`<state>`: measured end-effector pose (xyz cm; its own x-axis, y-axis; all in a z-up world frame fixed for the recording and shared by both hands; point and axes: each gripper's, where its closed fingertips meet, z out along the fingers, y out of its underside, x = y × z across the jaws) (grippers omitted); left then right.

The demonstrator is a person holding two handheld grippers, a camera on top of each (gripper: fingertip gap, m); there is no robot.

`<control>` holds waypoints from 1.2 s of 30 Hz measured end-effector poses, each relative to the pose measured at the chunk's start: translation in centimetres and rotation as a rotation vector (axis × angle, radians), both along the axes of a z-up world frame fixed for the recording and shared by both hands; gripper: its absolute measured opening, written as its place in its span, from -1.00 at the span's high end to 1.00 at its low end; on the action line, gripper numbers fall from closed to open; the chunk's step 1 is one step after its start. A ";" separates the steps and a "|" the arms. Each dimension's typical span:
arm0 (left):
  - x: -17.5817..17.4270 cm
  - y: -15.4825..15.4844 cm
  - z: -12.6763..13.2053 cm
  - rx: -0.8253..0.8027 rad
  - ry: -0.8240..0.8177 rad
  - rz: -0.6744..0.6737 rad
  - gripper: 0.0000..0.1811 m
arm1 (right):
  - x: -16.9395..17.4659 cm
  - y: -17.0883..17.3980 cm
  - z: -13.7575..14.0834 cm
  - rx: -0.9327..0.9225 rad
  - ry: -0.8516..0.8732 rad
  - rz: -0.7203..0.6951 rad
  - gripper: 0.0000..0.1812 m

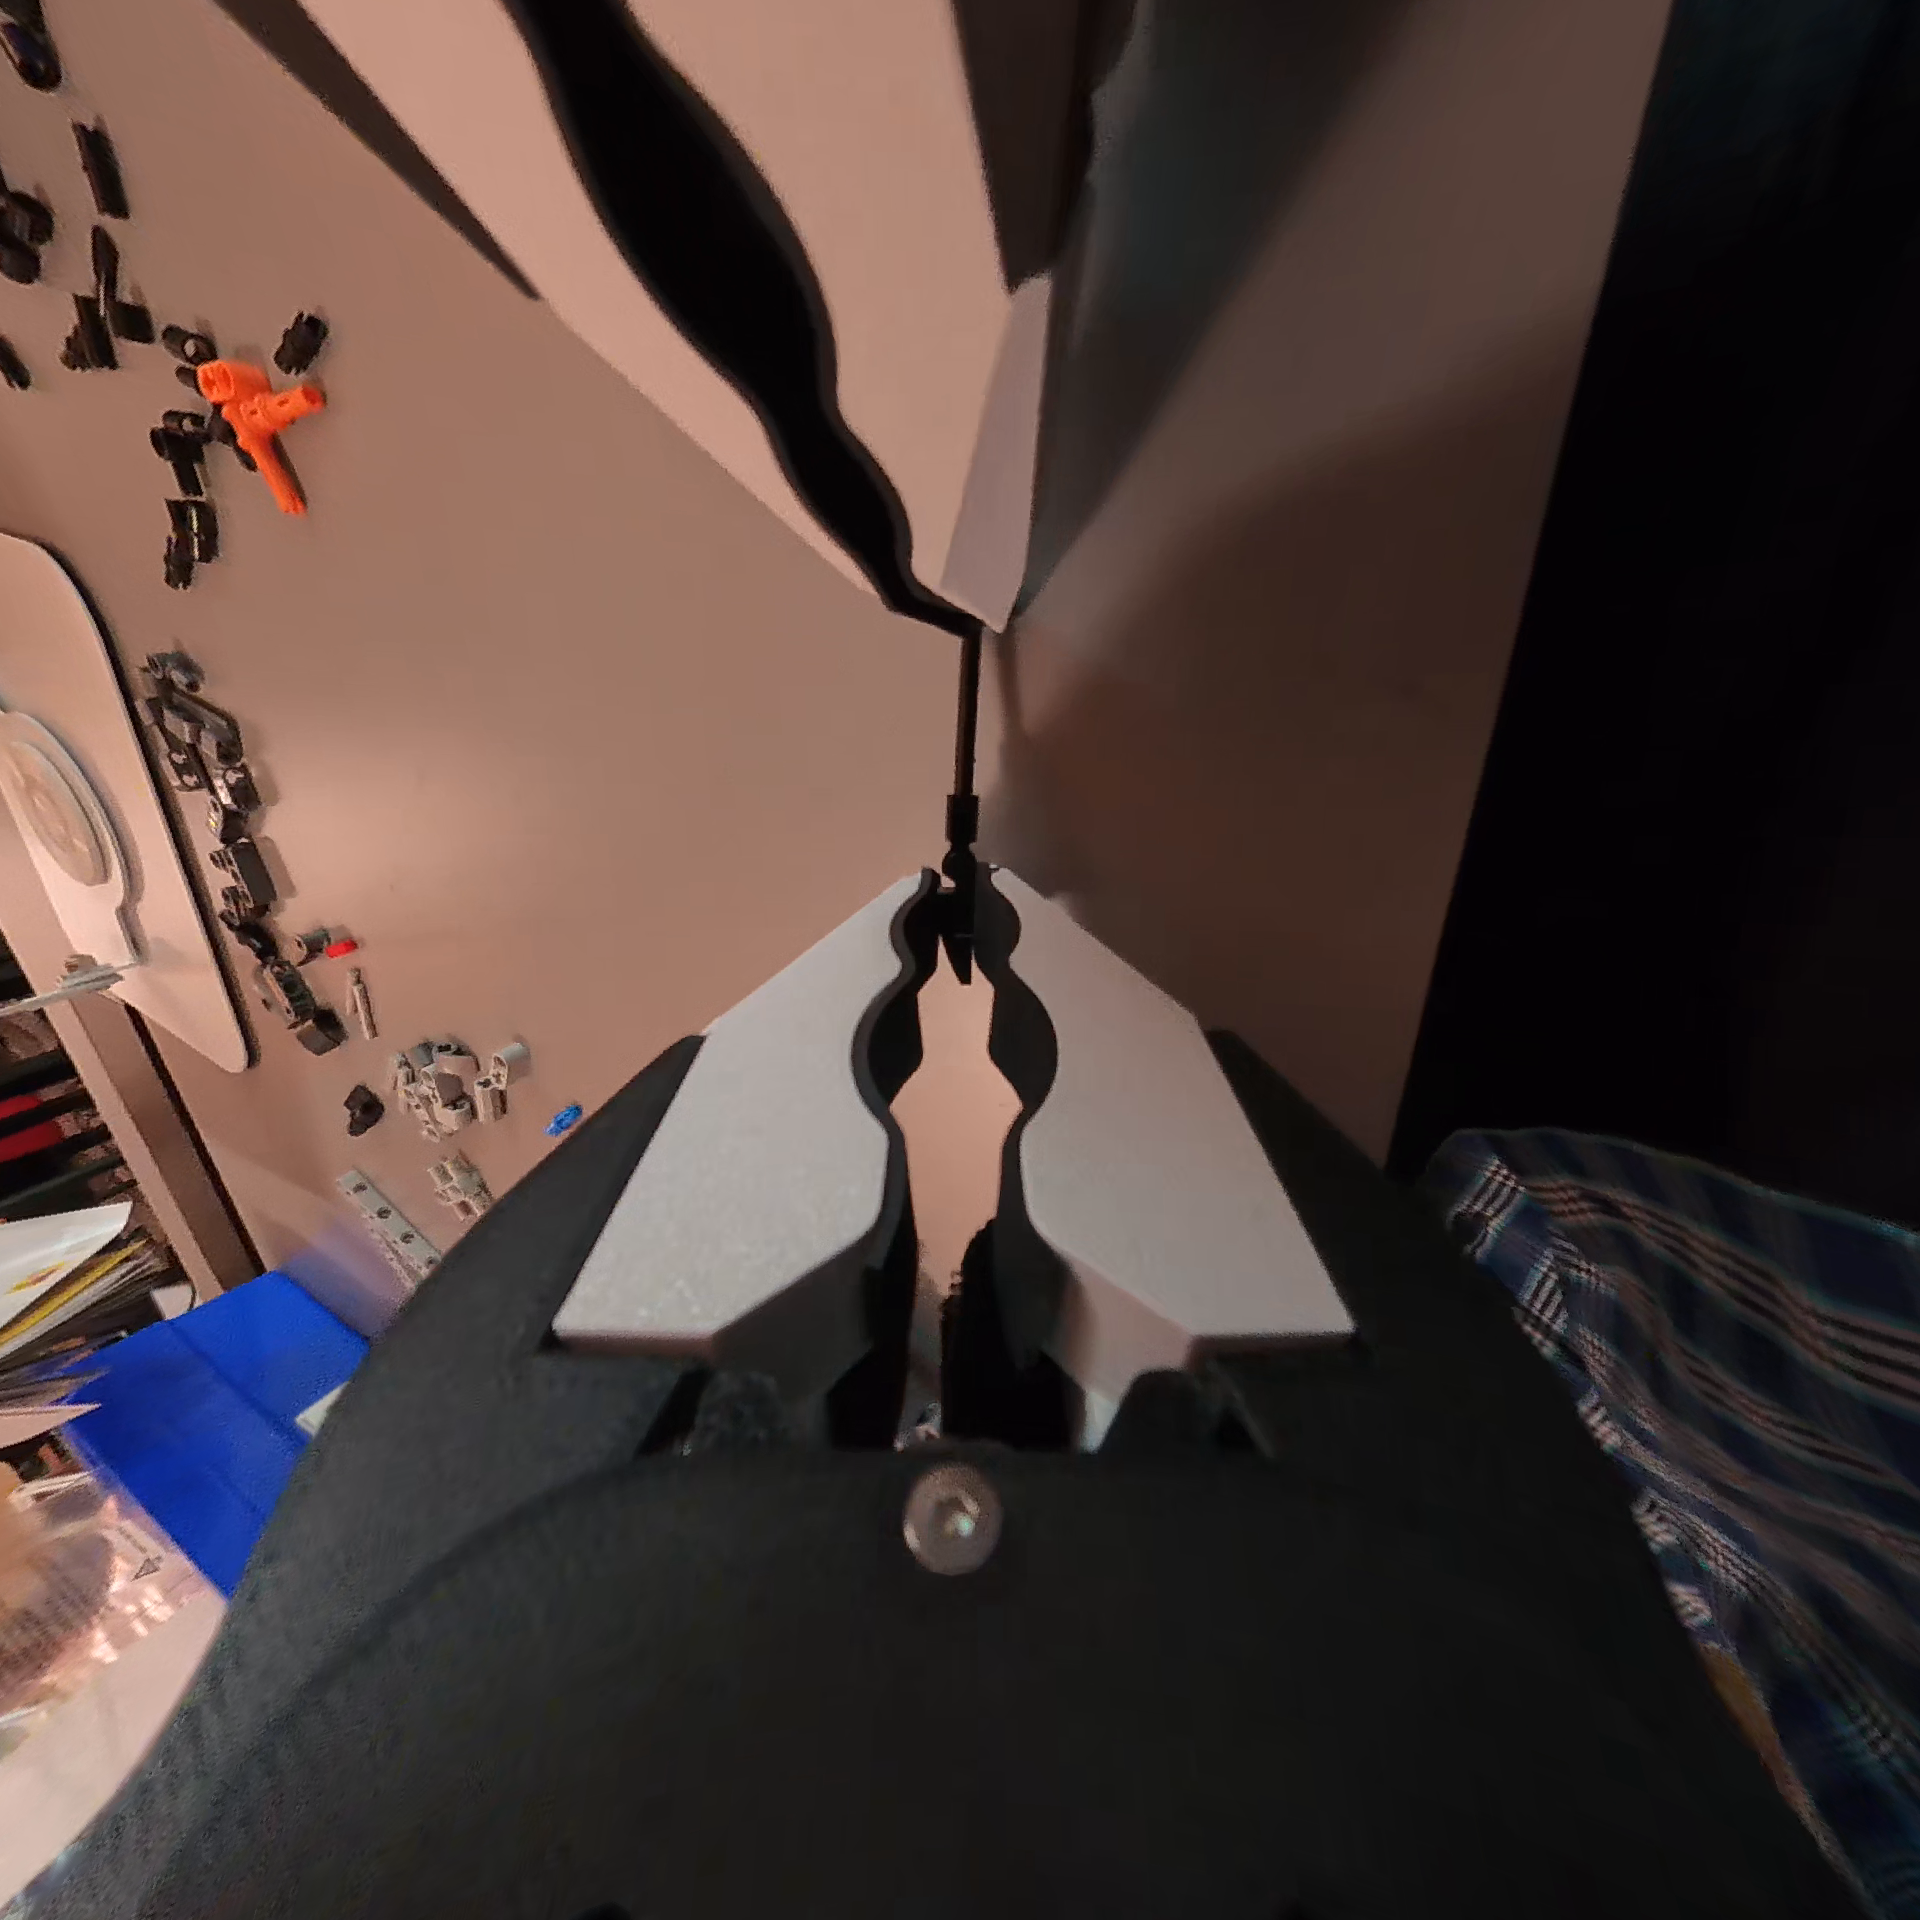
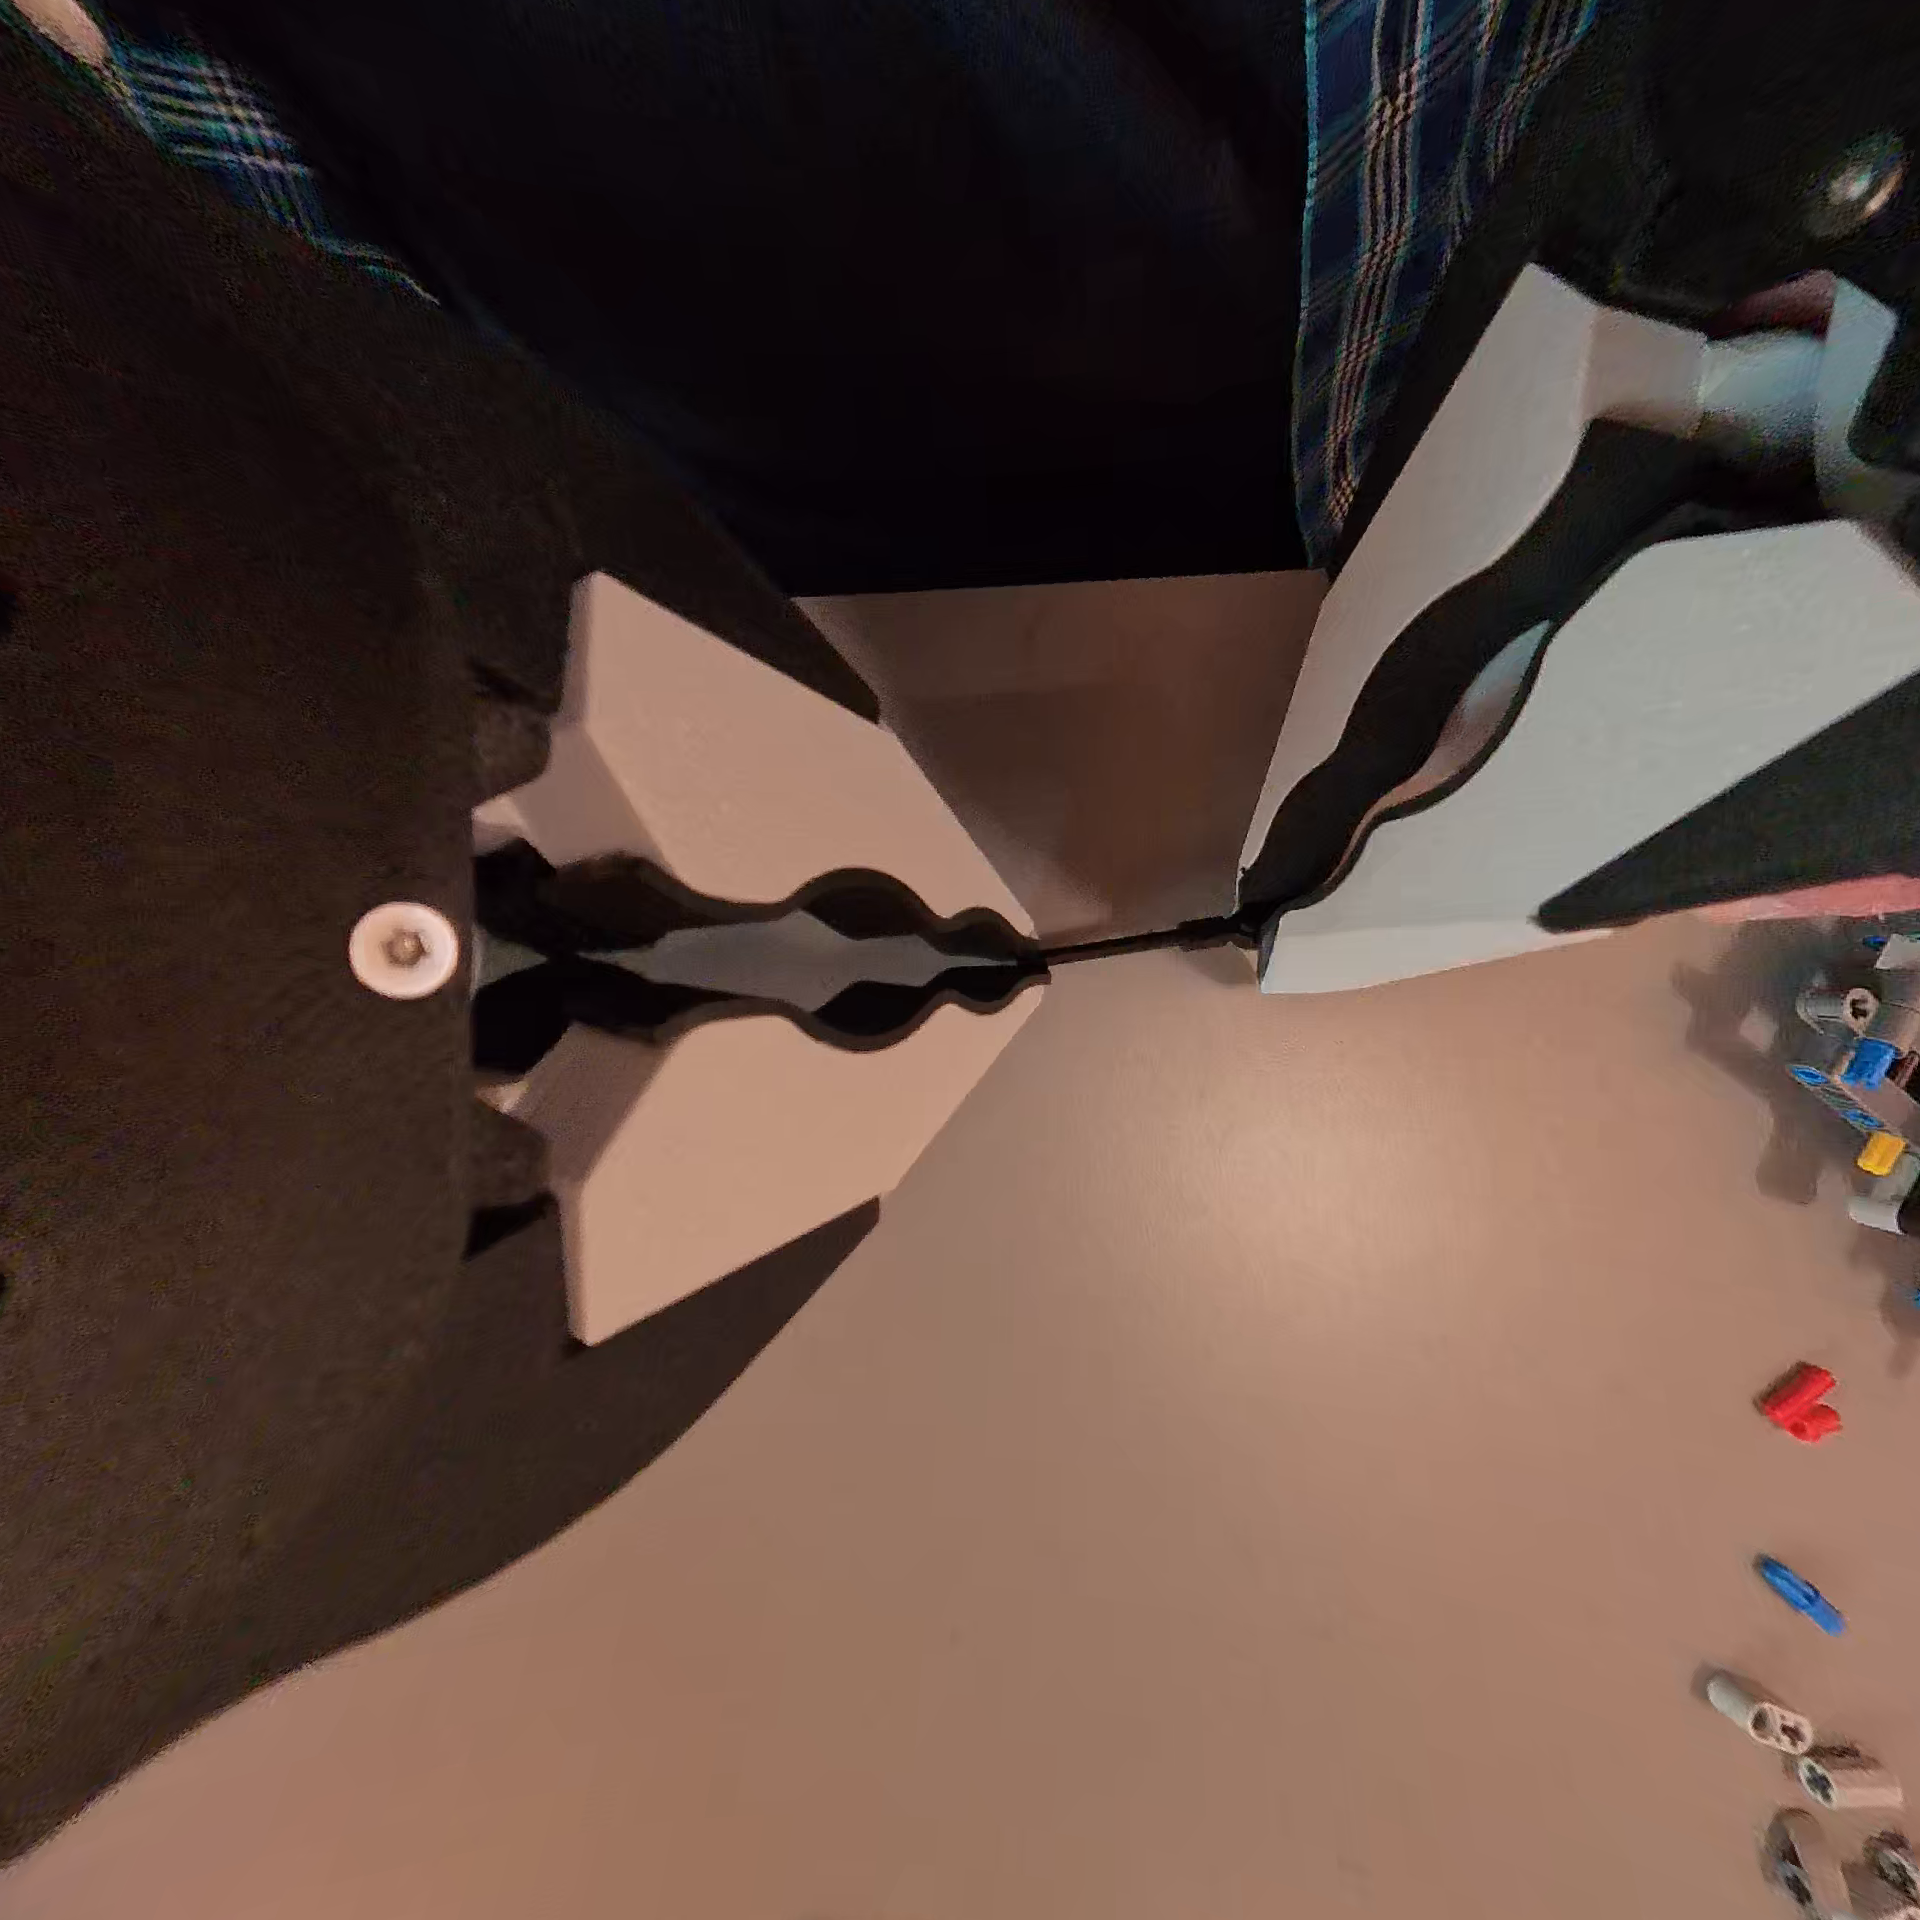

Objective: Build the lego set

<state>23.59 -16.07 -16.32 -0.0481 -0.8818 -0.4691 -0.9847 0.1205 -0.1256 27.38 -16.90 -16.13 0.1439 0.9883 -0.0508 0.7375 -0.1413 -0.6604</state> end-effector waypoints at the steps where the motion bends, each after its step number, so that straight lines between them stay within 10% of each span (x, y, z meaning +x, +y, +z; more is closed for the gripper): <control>1: 0.0 0.0 0.0 0.002 0.009 -0.004 0.94 | 0.0 0.0 0.0 -0.008 -0.002 0.004 1.00; 36: 0.1 0.5 0.0 0.075 0.077 -0.066 0.95 | -0.3 0.2 0.0 -0.108 0.059 0.003 1.00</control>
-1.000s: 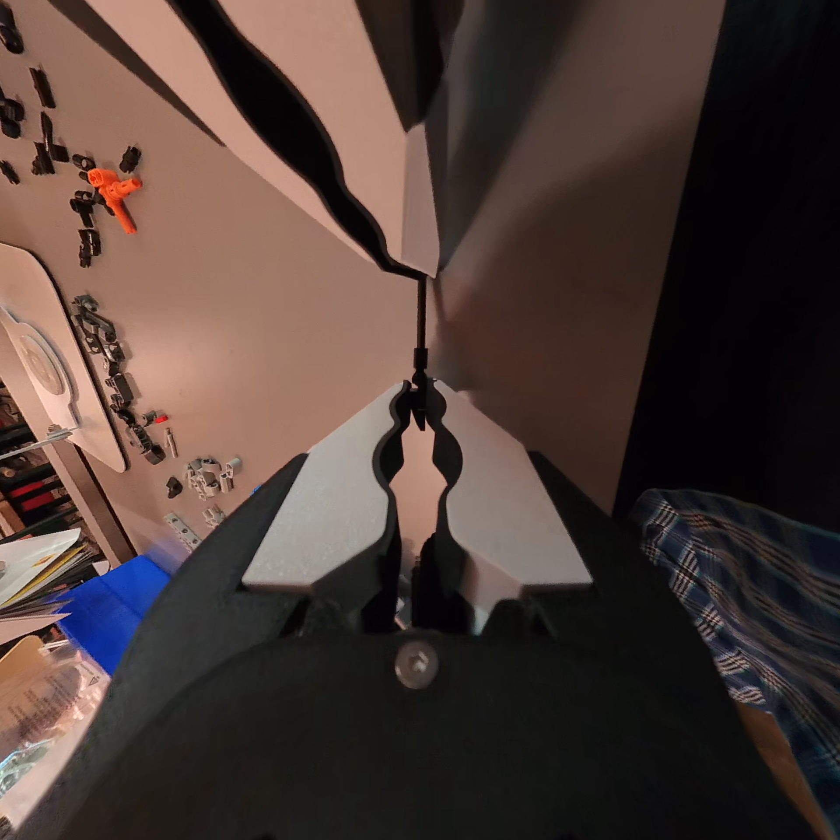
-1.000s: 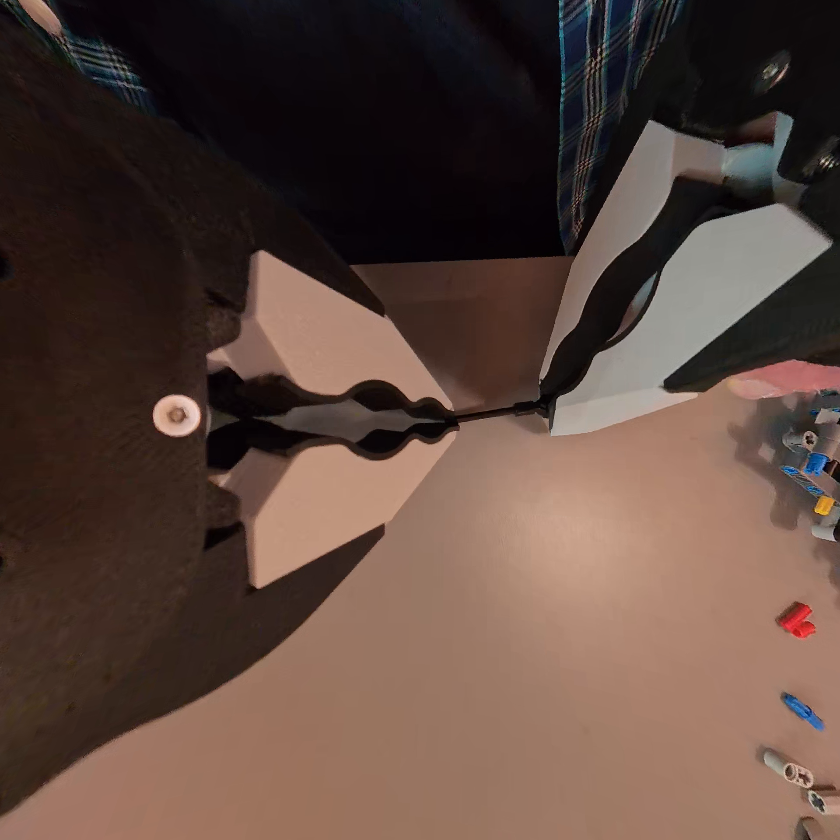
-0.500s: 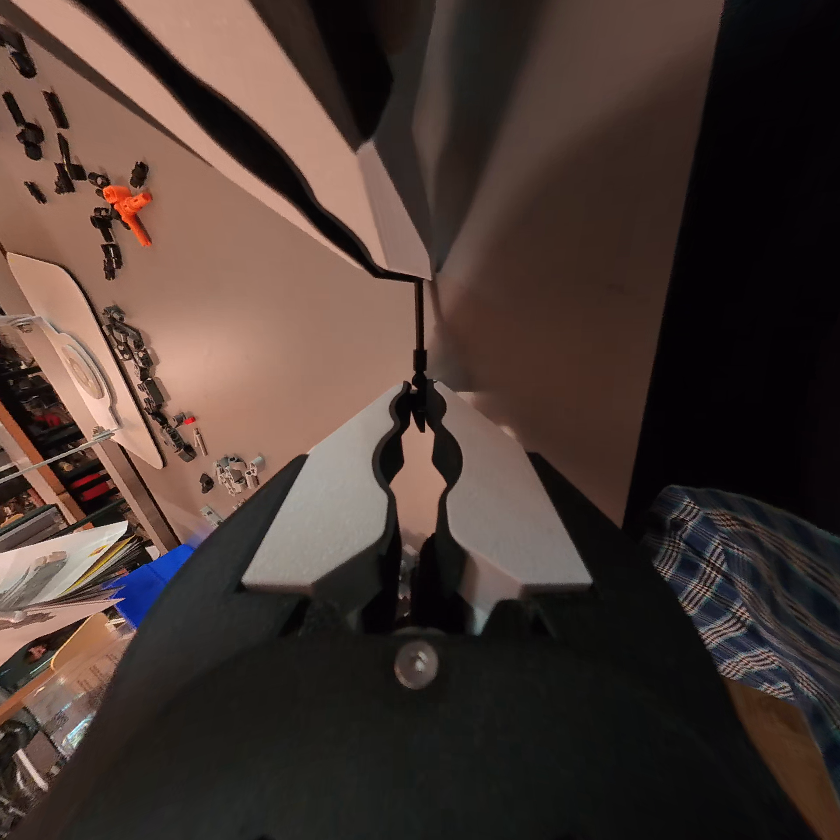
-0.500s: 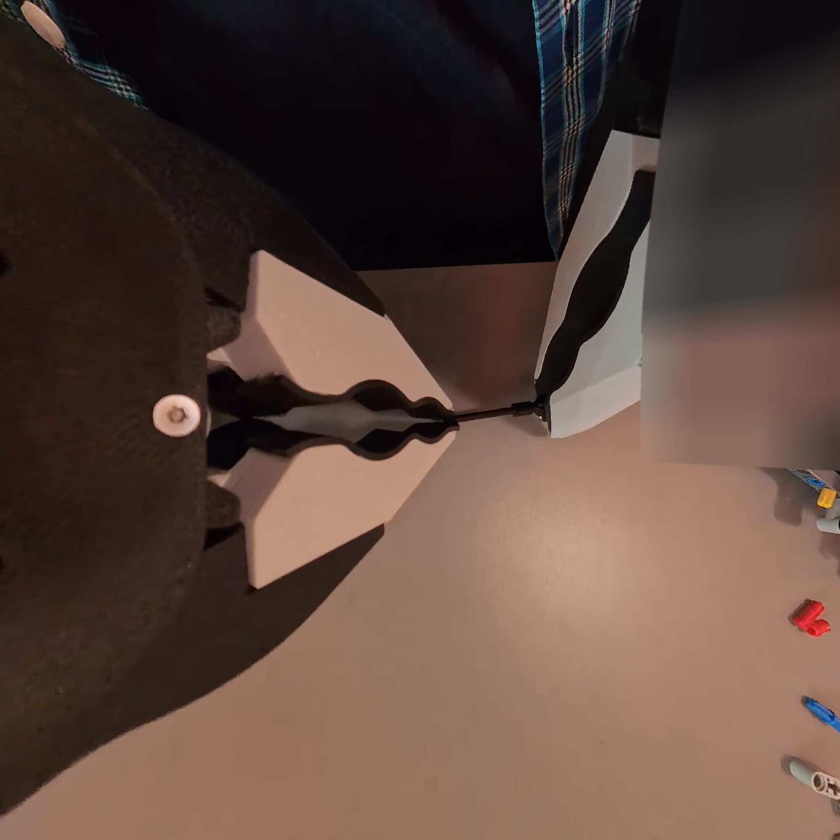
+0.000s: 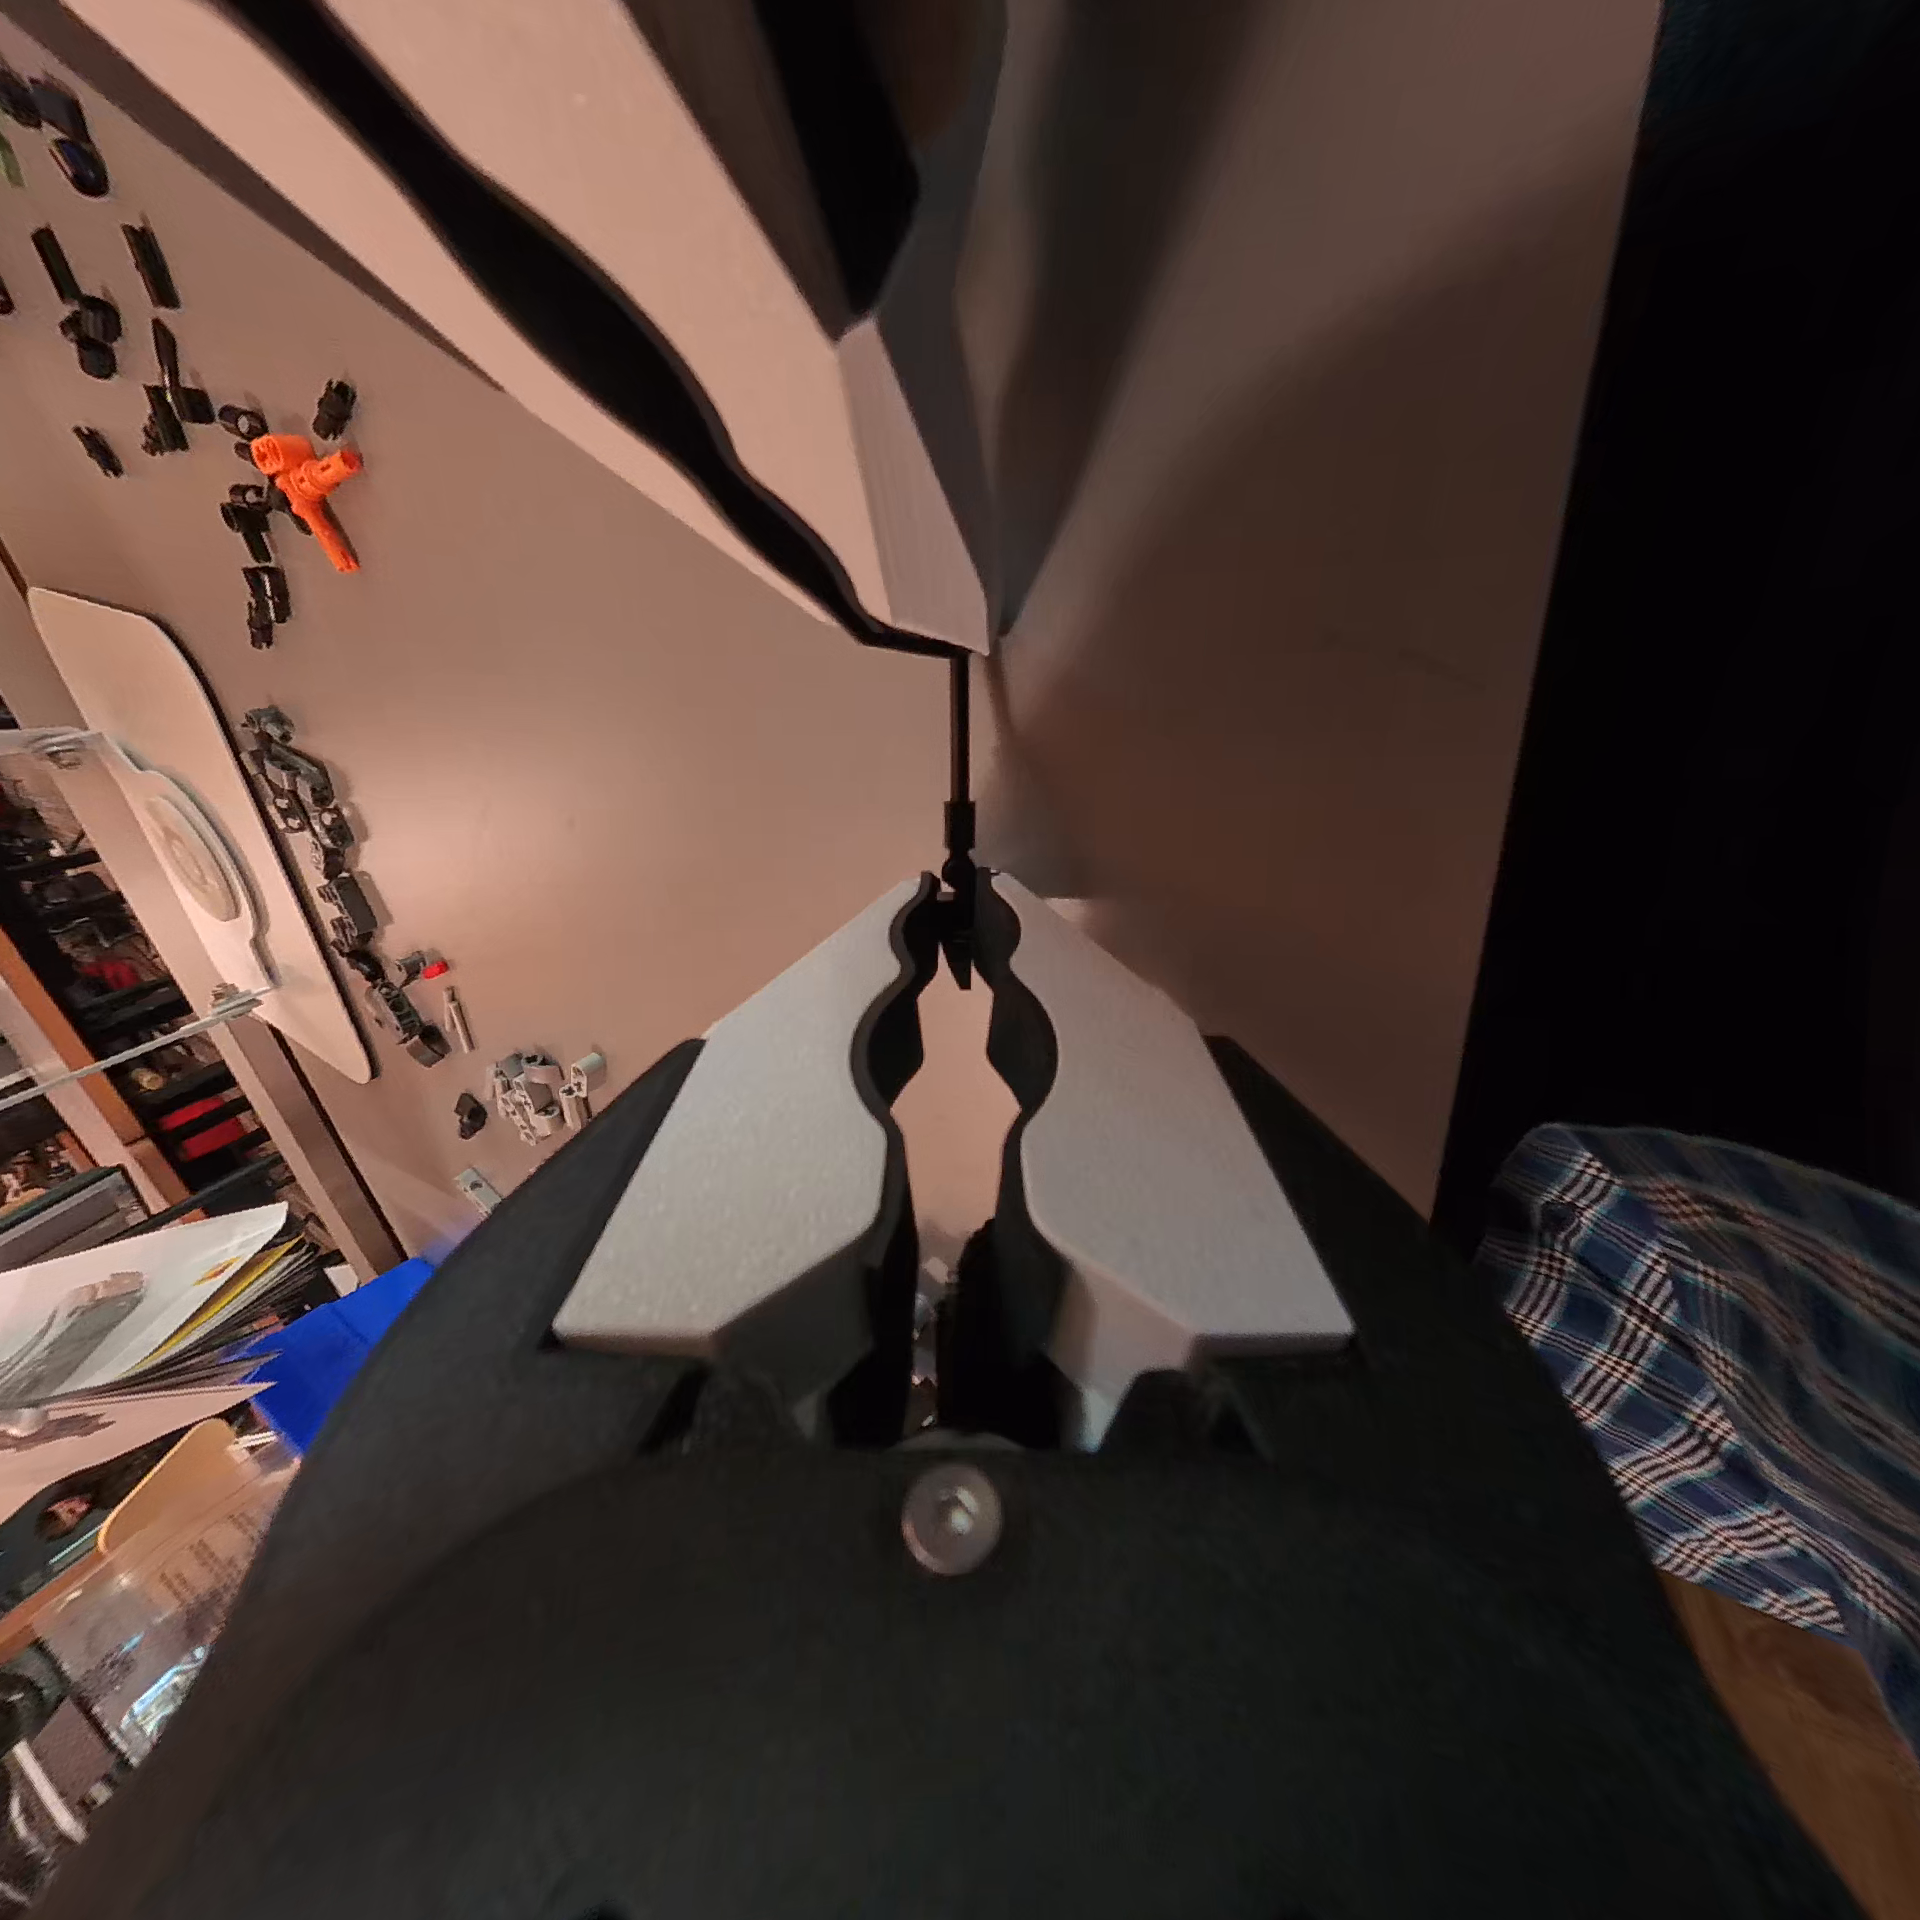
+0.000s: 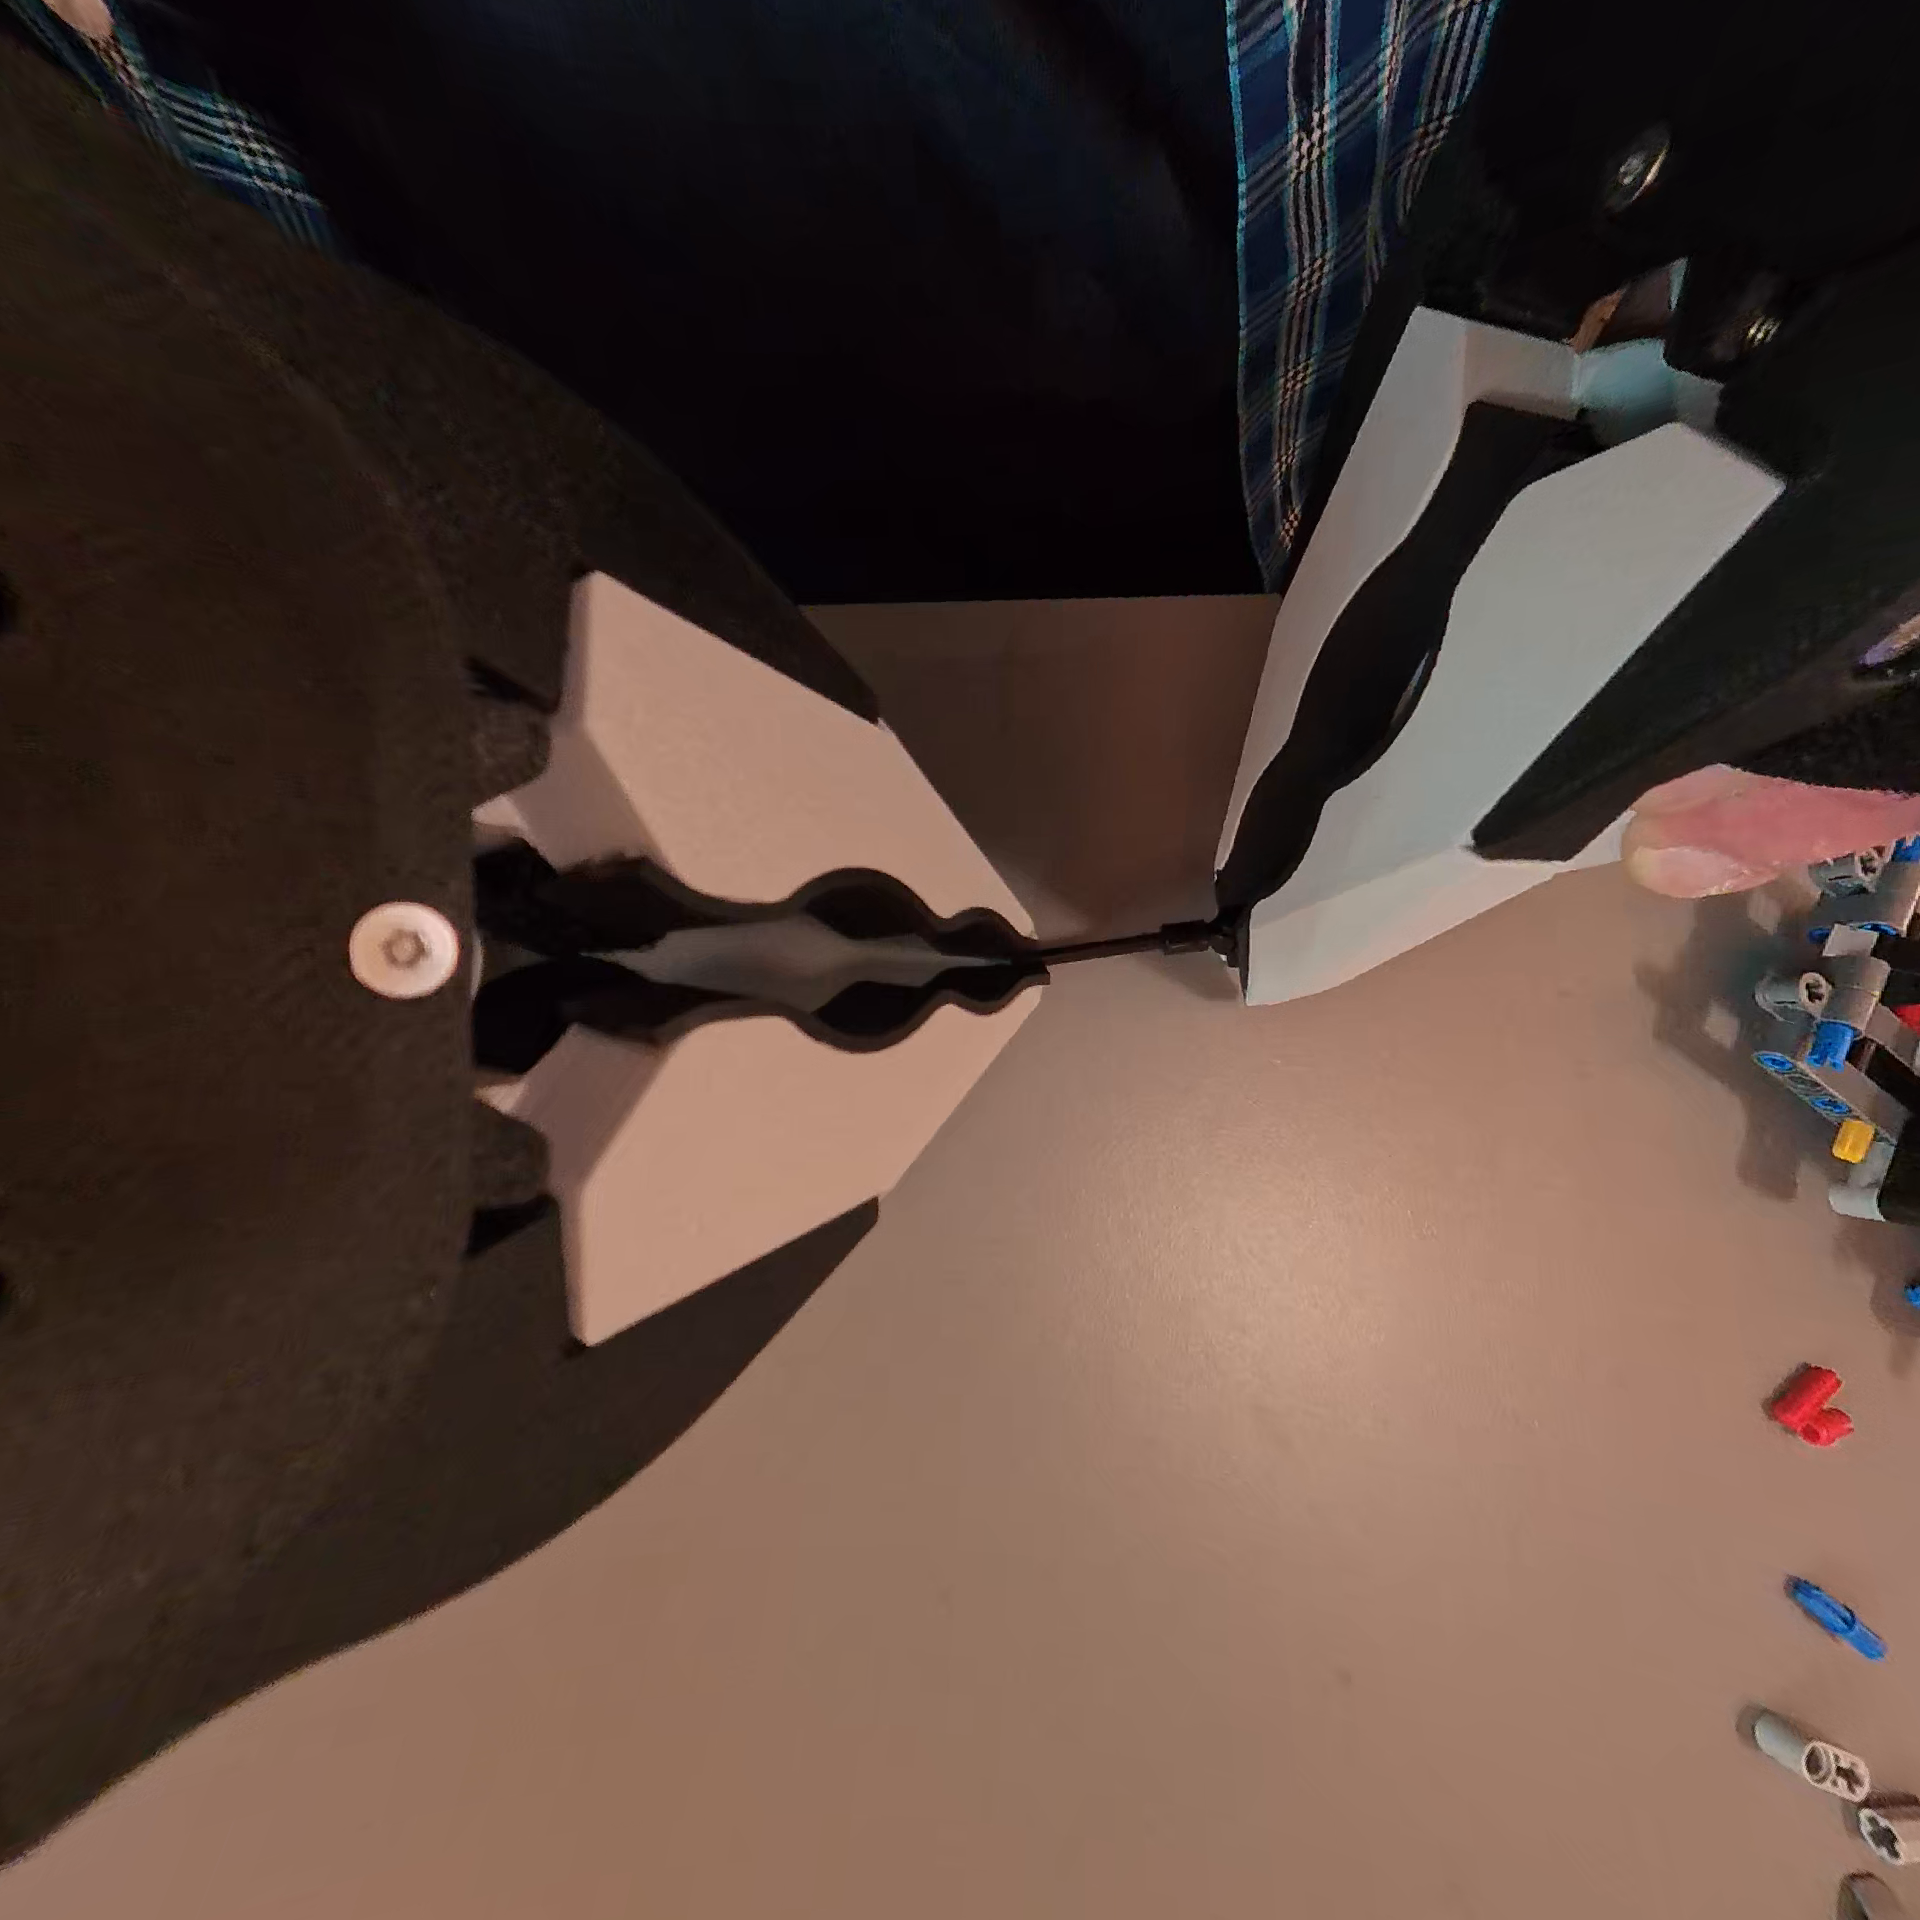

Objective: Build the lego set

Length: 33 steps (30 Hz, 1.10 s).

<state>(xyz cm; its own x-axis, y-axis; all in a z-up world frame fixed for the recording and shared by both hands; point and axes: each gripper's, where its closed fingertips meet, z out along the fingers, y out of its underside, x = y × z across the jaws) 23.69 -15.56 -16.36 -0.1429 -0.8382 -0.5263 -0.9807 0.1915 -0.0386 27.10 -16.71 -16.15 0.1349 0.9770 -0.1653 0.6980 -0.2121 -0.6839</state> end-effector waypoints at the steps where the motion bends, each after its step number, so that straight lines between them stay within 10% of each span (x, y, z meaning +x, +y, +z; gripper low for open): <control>1: 0.0 0.0 0.0 0.001 0.000 0.005 0.95 | 0.0 0.0 0.0 0.000 -0.001 0.000 1.00; 33: 0.0 0.9 0.1 0.024 -0.069 0.024 0.95 | -0.3 0.4 0.0 0.012 0.003 -0.038 1.00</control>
